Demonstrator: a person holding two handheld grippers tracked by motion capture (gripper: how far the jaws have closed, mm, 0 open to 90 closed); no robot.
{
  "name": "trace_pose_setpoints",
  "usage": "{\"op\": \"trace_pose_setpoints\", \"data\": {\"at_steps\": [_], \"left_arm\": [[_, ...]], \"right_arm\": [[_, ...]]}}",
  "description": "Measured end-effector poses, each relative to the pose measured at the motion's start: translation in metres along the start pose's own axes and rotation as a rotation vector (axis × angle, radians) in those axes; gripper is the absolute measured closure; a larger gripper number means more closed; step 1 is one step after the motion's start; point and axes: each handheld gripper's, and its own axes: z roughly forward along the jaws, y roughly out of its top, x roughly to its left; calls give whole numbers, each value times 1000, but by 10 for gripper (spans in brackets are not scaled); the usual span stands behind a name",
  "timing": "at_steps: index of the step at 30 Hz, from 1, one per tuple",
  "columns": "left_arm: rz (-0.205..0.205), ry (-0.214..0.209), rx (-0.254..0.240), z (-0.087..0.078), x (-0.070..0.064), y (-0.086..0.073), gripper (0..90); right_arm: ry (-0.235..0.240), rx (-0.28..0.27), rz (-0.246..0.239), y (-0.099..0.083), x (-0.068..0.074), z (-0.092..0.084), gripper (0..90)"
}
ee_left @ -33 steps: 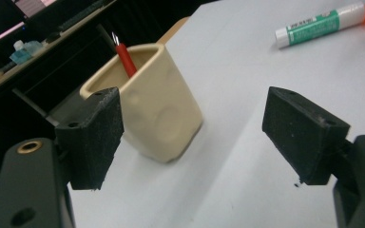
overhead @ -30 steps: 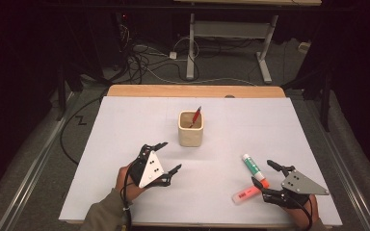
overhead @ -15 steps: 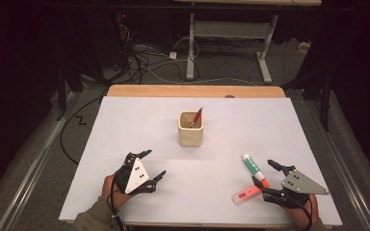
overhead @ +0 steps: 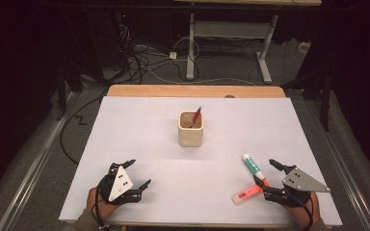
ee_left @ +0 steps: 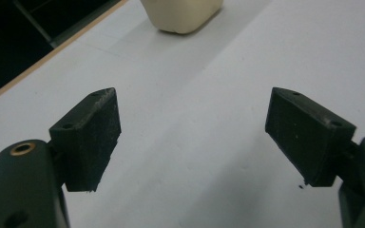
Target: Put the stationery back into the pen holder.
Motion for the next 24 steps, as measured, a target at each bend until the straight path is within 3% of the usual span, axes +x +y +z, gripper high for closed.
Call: {"op": "trace_pose_setpoints", "data": {"at_steps": [7, 9, 11, 15, 20, 21, 22, 24], "left_arm": [[-17, -3, 17, -6, 2, -6, 185], [-20, -7, 18, -5, 2, -6, 185], [-17, -15, 17, -5, 2, -5, 186], [-6, -26, 20, -4, 1, -4, 185], [-24, -34, 16, -4, 2, -4, 185], [-26, -35, 16, -5, 2, -4, 185], [-24, -34, 16, -5, 2, -4, 185], [-24, -32, 17, -5, 2, -3, 185]], "right_arm": [[-6, 61, 19, 1, -4, 3, 251], [-2, 120, 34, 3, -6, 8, 247], [-6, 143, 34, 4, -7, 9, 243], [31, 212, 55, 11, -10, 15, 274], [71, 340, 60, 24, -16, 33, 298], [77, 411, 50, 30, -18, 43, 308], [77, 411, 50, 30, -18, 43, 308], [75, 484, 32, 36, -22, 53, 321]]}}
